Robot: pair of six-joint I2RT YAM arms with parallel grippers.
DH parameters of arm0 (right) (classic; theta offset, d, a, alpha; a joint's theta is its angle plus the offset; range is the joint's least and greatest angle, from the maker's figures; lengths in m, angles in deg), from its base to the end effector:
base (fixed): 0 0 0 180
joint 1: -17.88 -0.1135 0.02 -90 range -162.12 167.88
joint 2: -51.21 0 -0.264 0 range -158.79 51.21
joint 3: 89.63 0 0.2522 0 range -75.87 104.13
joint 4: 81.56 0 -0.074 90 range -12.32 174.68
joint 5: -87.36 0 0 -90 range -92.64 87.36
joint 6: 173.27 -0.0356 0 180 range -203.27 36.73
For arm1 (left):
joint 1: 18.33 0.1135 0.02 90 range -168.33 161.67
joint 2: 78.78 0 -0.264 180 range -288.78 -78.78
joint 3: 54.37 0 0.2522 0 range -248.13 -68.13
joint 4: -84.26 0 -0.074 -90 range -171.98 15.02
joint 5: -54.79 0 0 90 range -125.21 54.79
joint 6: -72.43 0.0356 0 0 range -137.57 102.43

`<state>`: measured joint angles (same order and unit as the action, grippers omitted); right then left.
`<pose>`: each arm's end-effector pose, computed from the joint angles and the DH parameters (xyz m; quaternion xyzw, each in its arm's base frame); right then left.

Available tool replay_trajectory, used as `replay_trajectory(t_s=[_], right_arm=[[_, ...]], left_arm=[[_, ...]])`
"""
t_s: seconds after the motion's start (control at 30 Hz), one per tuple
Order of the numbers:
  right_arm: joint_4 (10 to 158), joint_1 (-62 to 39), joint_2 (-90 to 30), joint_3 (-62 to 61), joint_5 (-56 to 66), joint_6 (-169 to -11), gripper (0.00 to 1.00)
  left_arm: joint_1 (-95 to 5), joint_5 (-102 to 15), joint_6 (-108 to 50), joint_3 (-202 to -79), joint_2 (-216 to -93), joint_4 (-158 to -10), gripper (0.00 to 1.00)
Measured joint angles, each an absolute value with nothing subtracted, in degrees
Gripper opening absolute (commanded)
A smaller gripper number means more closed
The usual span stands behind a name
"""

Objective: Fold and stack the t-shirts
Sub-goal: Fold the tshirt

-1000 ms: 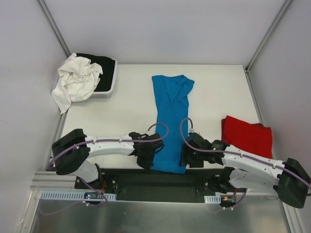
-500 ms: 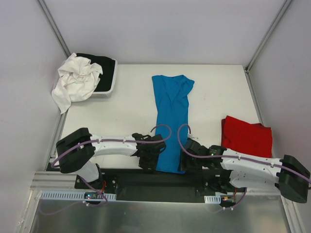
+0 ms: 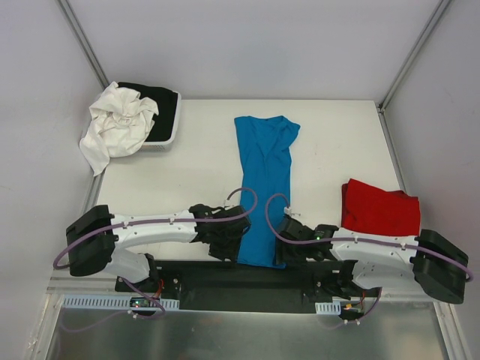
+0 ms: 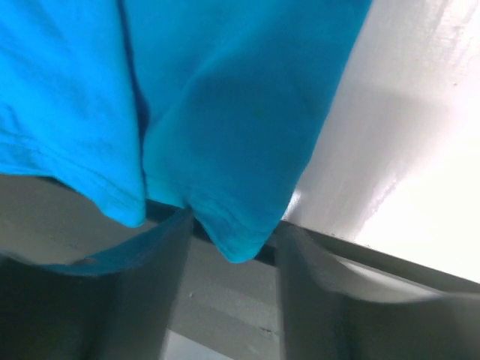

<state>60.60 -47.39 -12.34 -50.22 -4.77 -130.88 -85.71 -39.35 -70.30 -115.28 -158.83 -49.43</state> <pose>0.0782 0.1666 0.1500 -0.1445 0.9593 0.1917 0.1488 0.0969 -0.2393 0.1912 0.1321 0.9676 -0.2017 0.0755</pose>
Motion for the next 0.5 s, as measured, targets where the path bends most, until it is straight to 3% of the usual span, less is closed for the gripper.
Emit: replay_trajectory(t_s=[0.07, 0.13, 0.5], right_arm=[[61.39, -47.61, -13.61, -50.22, -4.73, -130.77, 0.08], [62.22, -47.68, -14.7, -50.19, -4.73, -130.84, 0.03], [62.57, -47.74, -17.32, -49.06, -3.77, -130.77, 0.01]], left_arm=[[-86.19, -38.48, -70.23, -116.38, -157.52, -47.5, 0.51], [-86.25, -37.62, -70.38, -117.03, -156.29, -46.52, 0.51], [-86.25, -35.37, -70.76, -117.36, -157.74, -46.52, 0.5]])
